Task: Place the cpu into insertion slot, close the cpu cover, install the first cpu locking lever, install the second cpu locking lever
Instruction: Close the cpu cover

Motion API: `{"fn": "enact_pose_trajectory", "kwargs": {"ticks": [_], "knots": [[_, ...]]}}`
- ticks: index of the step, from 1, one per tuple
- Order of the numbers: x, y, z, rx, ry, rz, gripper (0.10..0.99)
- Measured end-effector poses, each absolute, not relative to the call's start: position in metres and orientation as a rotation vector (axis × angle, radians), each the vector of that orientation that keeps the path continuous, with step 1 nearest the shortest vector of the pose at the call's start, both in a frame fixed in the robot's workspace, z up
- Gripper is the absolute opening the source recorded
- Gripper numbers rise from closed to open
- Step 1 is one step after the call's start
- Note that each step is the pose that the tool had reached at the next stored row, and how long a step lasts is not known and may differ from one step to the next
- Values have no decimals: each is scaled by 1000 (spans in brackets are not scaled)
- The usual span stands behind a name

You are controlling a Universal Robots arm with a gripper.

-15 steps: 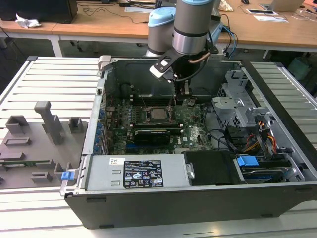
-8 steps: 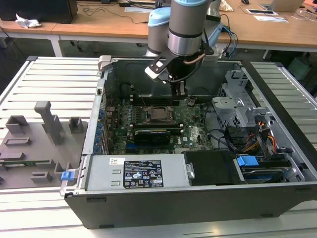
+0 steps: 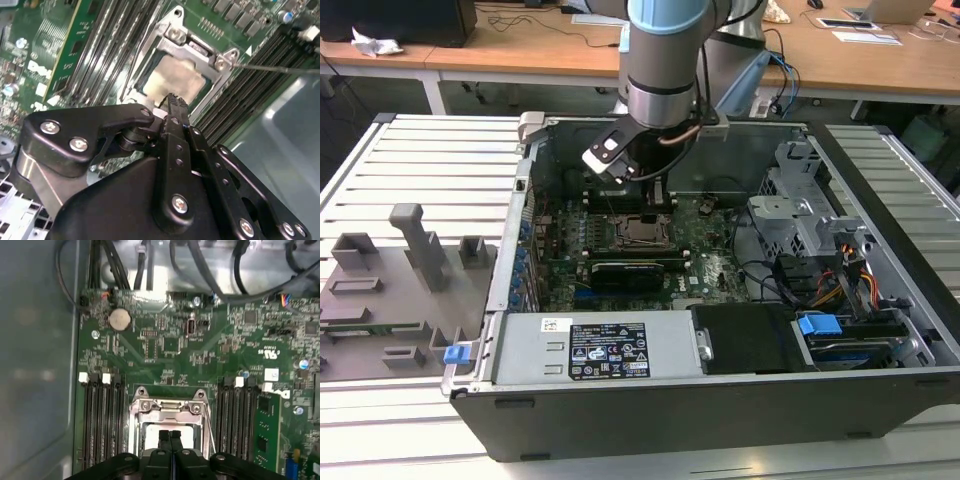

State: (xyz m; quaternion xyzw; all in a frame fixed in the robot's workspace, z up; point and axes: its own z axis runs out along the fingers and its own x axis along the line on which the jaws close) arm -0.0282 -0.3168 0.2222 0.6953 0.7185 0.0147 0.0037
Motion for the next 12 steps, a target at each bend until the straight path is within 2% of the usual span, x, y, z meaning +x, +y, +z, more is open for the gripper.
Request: {"fn": "enact_pose_trajectory", "kwargs": {"ticks": [12], "knots": [[-52, -317, 208, 2173, 2261, 49, 106]]}}
